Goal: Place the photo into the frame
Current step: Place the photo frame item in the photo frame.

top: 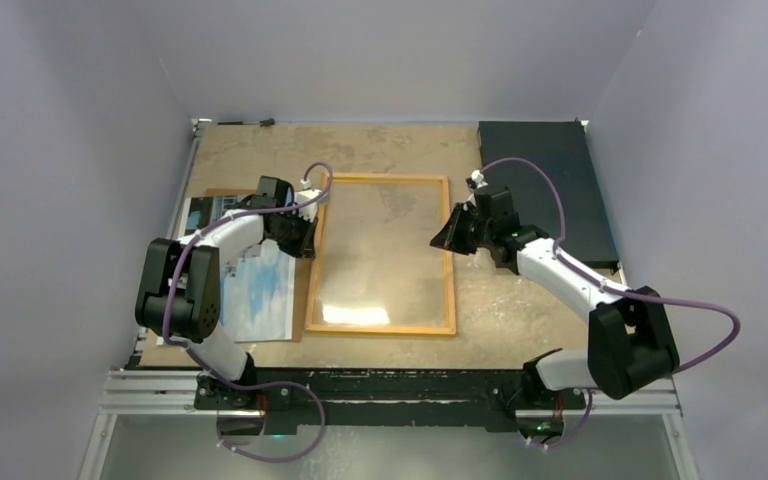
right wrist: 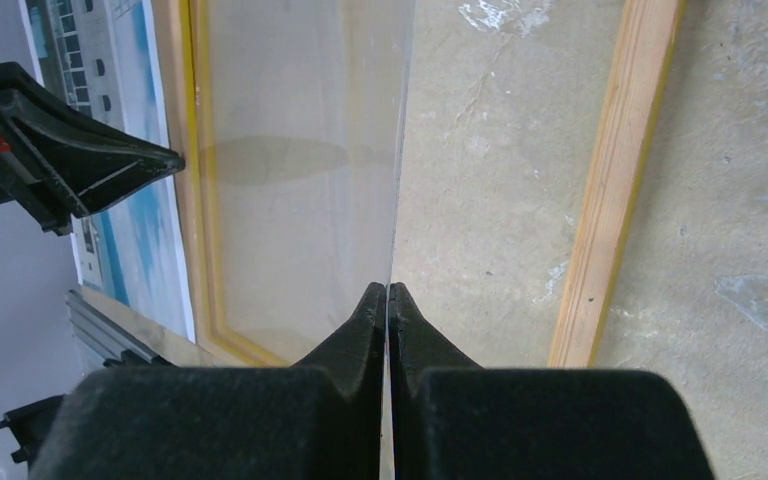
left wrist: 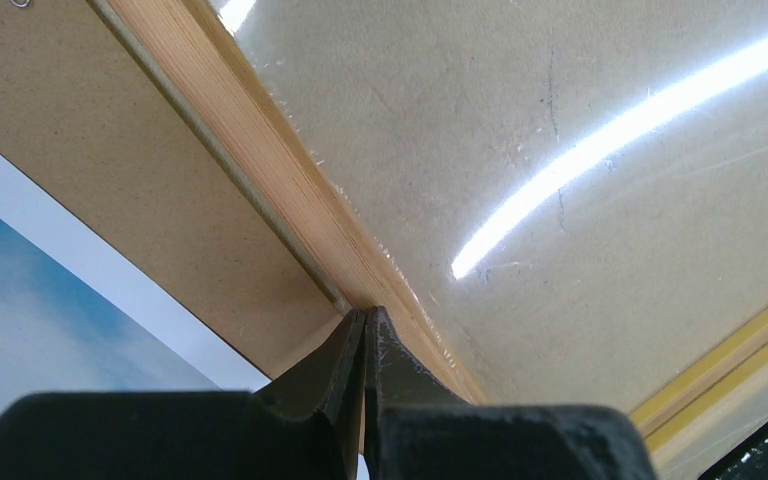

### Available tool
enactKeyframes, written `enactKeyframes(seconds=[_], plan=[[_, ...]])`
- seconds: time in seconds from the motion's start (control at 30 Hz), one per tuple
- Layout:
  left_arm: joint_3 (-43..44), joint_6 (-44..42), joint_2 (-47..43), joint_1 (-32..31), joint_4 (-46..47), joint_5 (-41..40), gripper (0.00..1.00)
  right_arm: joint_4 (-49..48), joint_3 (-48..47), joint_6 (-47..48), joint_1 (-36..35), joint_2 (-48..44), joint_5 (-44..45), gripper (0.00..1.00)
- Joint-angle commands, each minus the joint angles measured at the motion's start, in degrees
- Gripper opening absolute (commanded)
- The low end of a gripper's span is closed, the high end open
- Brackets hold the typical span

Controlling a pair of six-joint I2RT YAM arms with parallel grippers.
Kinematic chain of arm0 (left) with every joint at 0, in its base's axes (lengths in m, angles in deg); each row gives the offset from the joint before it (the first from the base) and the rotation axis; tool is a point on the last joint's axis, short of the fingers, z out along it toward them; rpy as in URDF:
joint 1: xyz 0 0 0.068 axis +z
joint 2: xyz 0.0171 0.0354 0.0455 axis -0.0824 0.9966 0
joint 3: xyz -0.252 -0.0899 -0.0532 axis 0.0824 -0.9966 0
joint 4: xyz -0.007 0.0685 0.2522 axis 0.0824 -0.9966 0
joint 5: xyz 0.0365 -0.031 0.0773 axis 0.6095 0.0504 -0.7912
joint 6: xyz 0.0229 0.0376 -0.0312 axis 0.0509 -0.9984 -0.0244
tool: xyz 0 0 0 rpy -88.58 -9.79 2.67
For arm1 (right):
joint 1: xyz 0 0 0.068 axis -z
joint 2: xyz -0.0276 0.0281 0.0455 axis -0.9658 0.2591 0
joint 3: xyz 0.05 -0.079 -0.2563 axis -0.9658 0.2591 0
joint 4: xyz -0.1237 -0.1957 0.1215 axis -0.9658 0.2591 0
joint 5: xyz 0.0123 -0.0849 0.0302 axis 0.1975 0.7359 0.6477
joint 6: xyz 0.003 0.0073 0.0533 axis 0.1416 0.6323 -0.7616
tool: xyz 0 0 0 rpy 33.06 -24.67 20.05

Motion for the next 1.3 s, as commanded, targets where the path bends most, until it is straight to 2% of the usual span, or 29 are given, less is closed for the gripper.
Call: enactKeyframes(seconds=[0.0,0.3,0.67,1.27], plan=[[0.29,-1.27,-0.15,0.11,-3.35,-2.22,0.00,0.77,0.76,0.33,-0.22,-1.20,2.90,0.00],[0.21,-1.48,-0.16,0.09,-3.47,-2.61,0.00,-3.04,2.35,0.81,-0.22,-2.06,1.42,0.00],[0.14,-1.65,-0.08,0.10,-3.80,-2.23,0.00,-14.23,5.81,3.64,-0.22,-11.25,-1.58,0.00],[0.58,-2.61,-0.20,0.11,-5.00,-1.66,0.00,-20.74,7.41,0.31,-0.24,-8.03,-5.66,0.00]])
